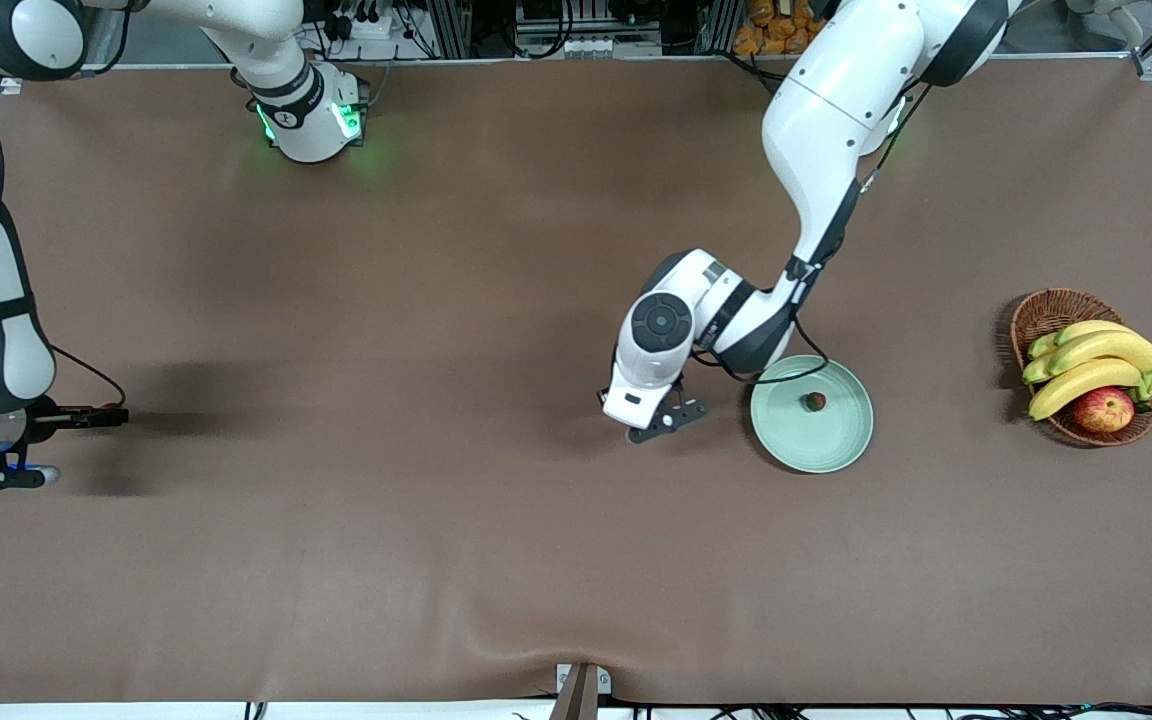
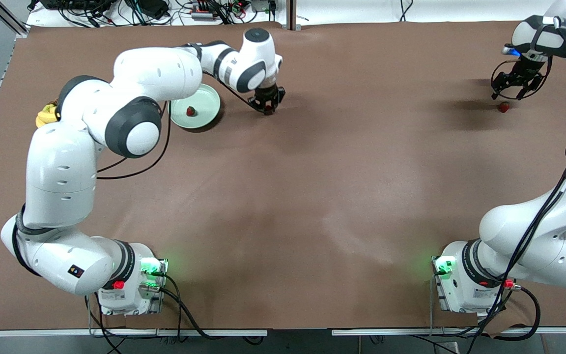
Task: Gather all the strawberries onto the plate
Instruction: 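Grasp the second strawberry with the left gripper while the right gripper withdraws, then place the strawberry on the plate while the right gripper grasps the third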
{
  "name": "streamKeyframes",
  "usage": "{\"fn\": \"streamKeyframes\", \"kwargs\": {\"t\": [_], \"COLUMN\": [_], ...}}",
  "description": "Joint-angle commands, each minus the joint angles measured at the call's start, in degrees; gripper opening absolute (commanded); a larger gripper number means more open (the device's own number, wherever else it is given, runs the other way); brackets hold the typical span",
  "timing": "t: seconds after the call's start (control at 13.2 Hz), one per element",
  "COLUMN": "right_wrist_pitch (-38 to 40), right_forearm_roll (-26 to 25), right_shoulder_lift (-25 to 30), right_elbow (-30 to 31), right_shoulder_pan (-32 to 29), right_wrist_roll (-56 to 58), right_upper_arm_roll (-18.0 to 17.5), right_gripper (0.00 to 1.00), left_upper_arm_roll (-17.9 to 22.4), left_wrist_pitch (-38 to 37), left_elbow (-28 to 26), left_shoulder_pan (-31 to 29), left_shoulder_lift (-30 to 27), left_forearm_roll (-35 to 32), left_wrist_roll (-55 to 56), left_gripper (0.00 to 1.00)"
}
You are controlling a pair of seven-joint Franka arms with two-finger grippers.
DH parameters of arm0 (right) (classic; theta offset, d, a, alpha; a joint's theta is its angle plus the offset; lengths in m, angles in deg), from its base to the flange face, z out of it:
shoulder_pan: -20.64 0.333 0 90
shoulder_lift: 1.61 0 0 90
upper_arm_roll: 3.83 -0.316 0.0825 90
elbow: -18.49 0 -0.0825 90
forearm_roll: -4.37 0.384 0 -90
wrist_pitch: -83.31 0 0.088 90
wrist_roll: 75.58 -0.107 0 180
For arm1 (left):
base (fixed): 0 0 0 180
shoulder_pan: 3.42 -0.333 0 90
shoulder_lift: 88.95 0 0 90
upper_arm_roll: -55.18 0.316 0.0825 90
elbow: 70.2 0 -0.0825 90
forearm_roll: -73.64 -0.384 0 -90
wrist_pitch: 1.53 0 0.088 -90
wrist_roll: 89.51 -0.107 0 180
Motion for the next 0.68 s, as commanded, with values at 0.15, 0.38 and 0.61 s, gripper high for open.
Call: {"fn": "streamKeyframes", "kwargs": {"t": [0.15,0.38,0.61], "right_wrist_pitch": [-1.73,-1.55,-1.47], "right_forearm_roll": [-1.35,-1.35,-1.35], "right_shoulder_lift": [-1.65,-1.66,-1.66], "right_elbow": [0.24,0.33,0.42], "right_shoulder_pan": [-2.11,-2.55,-2.99], "right_wrist_roll": [3.04,3.48,5.24], "right_upper_arm_roll": [-1.16,-1.16,-1.16], "right_gripper": [1.0,1.0,0.3], "left_upper_arm_roll": [-0.46,-0.37,-0.46], "left_wrist_pitch": [-8.32,-9.3,-9.04], "left_elbow": [-4.38,-12.29,-13.62], "left_shoulder_pan": [-8.98,-14.61,-17.78], "left_shoulder_lift": [-11.01,-14.01,-12.09], "left_forearm_roll": [-1.6,-1.86,-5.98], "left_wrist_roll": [-4.3,-11.86,-12.58], "left_gripper": [0.0,0.0,0.0]}}
